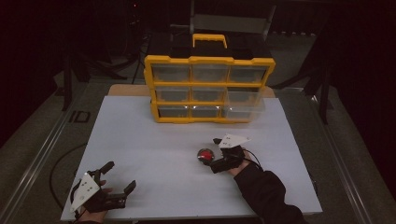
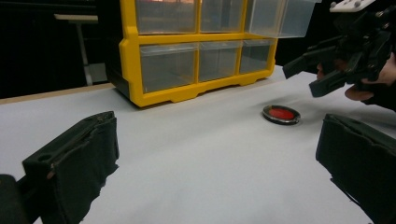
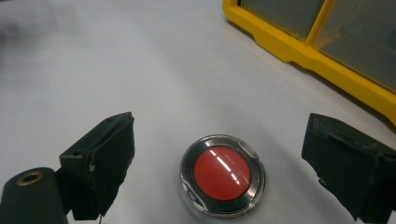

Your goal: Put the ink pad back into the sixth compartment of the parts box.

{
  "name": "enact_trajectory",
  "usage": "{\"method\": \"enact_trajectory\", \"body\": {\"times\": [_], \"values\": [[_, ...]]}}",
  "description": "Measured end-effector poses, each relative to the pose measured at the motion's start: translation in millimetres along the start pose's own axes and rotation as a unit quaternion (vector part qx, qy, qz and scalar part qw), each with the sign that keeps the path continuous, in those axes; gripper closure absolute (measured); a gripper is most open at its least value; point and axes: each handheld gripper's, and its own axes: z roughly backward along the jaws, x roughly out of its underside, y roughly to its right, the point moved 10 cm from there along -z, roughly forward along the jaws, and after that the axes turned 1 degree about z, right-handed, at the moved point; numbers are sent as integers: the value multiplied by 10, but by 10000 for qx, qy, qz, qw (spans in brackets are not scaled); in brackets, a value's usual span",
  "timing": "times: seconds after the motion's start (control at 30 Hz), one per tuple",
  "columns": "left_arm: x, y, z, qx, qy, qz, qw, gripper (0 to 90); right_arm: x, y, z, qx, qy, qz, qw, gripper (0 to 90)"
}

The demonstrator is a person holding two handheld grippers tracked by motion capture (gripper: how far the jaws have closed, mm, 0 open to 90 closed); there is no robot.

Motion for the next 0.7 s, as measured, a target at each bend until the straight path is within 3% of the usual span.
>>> {"method": "enact_trajectory", "body": {"times": [0.7], "values": [[3,4,-3,24,-3,8,10000,0,242,13,-292,-158,-520,87,9985,134]]}}
